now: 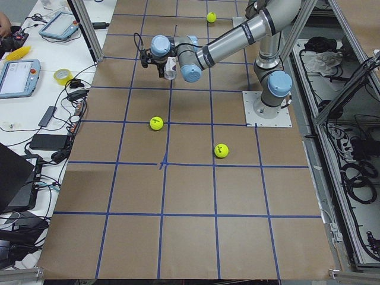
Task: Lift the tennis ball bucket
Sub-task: 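Raise the right arm away while the left gripper reaches toward the can, then grasp the lying can near its open end with the left gripper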
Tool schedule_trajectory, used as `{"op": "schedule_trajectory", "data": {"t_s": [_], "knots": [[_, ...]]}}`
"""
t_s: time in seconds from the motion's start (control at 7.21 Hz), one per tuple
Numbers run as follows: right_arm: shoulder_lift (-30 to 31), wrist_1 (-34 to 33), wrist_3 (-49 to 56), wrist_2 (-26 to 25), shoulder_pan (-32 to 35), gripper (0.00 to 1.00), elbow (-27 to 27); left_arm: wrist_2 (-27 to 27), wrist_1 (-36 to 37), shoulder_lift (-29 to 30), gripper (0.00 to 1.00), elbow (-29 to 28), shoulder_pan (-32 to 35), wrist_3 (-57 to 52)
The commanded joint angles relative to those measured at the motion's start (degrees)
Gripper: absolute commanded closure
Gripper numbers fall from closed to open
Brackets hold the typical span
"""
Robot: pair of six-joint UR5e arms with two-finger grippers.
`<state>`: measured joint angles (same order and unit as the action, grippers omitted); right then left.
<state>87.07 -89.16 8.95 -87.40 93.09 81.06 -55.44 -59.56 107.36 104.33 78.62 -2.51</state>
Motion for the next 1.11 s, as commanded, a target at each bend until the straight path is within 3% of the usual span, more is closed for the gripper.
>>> {"op": "schedule_trajectory", "data": {"t_s": [0.0, 0.42, 0.97], "knots": [[0.65, 0.64, -9.38, -0.31, -0.37, 0.00, 0.06, 1.48, 0.23, 4.68, 0.00, 1.66, 2.83, -0.04], [0.65, 0.38, -8.69, -0.23, -3.26, 0.00, 0.06, 3.31, 0.06, 8.56, 0.00, 1.85, 3.46, 0.13], [1.70, 0.65, -13.52, -0.40, -3.18, 0.00, 0.15, 5.60, -0.03, 9.01, 0.00, 2.81, 7.59, 3.03]]}}
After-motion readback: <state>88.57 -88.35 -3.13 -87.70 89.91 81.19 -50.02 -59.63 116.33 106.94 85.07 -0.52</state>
